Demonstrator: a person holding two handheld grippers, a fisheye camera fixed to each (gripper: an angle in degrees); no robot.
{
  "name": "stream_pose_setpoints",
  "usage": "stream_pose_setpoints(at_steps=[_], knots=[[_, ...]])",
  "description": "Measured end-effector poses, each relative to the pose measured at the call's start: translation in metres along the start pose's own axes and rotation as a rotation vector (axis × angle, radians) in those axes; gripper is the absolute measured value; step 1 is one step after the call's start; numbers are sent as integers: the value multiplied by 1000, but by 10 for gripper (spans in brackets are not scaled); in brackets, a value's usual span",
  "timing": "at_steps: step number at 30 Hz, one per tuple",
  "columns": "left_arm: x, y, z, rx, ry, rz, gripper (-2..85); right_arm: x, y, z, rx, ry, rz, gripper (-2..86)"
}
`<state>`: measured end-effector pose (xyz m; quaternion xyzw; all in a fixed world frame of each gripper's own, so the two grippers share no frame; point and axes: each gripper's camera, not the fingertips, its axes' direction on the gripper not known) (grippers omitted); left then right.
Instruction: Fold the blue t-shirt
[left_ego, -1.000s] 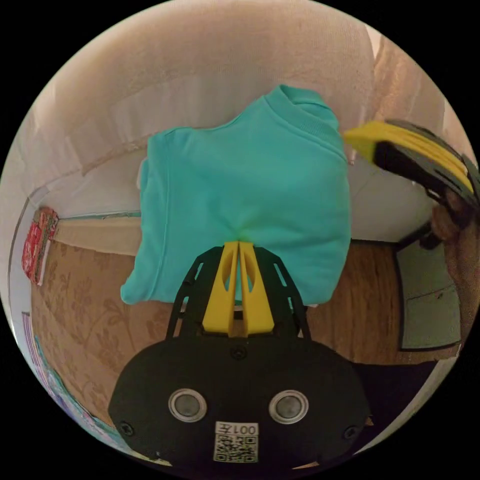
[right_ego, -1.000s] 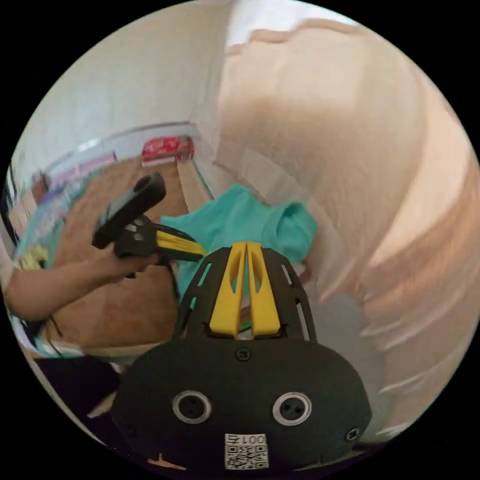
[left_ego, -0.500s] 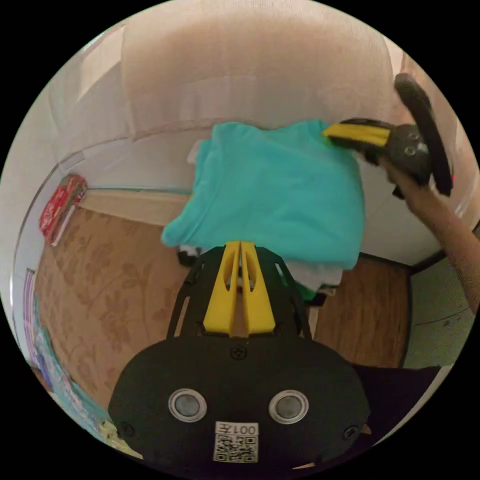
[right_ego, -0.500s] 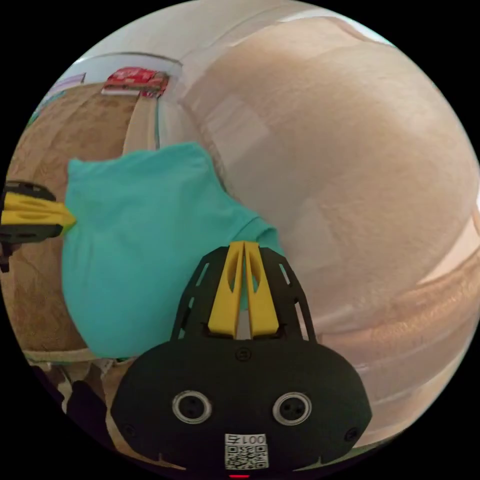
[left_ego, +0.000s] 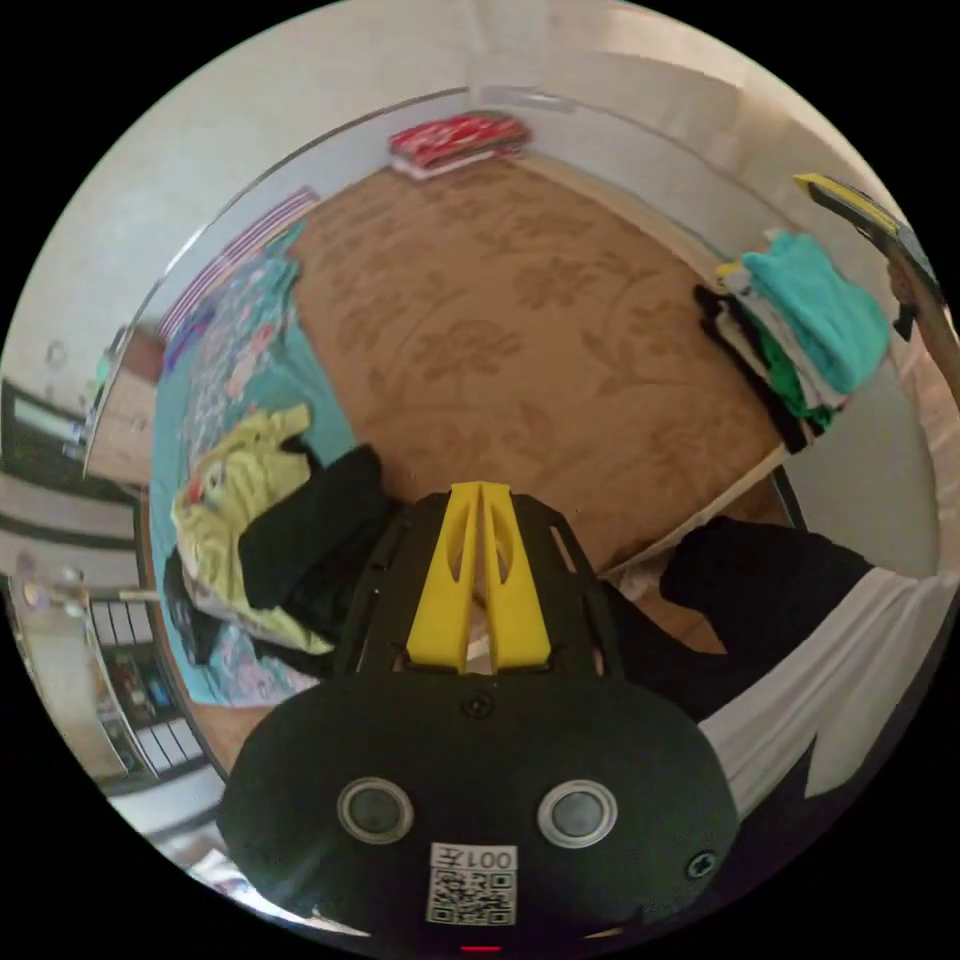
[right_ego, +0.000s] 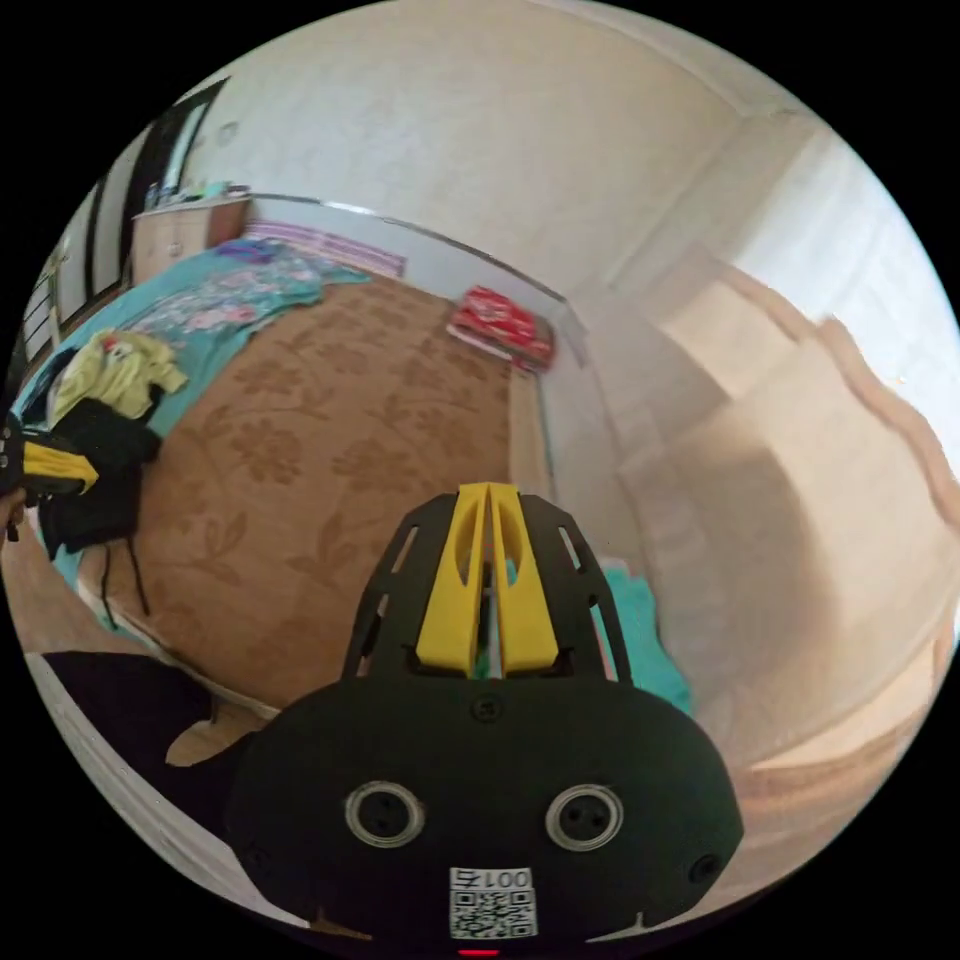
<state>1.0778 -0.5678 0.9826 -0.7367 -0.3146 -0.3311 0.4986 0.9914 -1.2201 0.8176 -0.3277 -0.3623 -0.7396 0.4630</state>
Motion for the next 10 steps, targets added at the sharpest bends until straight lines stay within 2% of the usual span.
stream_pose_setpoints(at_steps=[3,5,7,10], knots=[[-67,47,32,-88,-47,-176,11,-67,-67,-4,-60,-170,-154,11],[-125,74,64,-158,-142,-279,42,-101,-98,-13,-41,-290,-185,19],[-168,84,87,-196,-184,-292,73,-134,-126,-22,-33,-368,-203,33],[-231,86,131,-256,-151,-181,115,-186,-166,-35,-84,-404,-290,48]])
